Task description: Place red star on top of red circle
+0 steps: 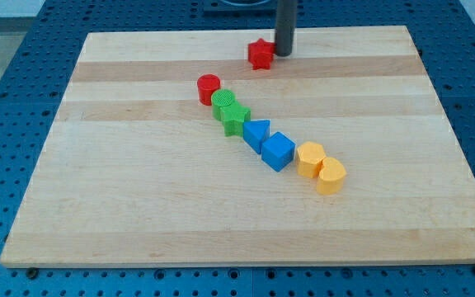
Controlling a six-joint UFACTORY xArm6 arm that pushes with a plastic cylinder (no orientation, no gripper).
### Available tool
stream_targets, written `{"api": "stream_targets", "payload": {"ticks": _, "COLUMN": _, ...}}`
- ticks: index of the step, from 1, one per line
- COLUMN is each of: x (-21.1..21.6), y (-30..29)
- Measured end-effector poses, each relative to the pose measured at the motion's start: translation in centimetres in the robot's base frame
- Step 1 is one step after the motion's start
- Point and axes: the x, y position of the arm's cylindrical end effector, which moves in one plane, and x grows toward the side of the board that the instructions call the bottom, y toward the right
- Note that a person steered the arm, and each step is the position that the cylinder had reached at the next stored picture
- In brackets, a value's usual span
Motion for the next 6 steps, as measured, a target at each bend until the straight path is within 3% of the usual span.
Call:
{"api": "stream_targets", "payload": {"ticks": 4, "x": 0.7, "y": -9.0}}
{"api": "stream_targets", "payload": {"ticks": 6, "x": 4.0, "y": -10.8}}
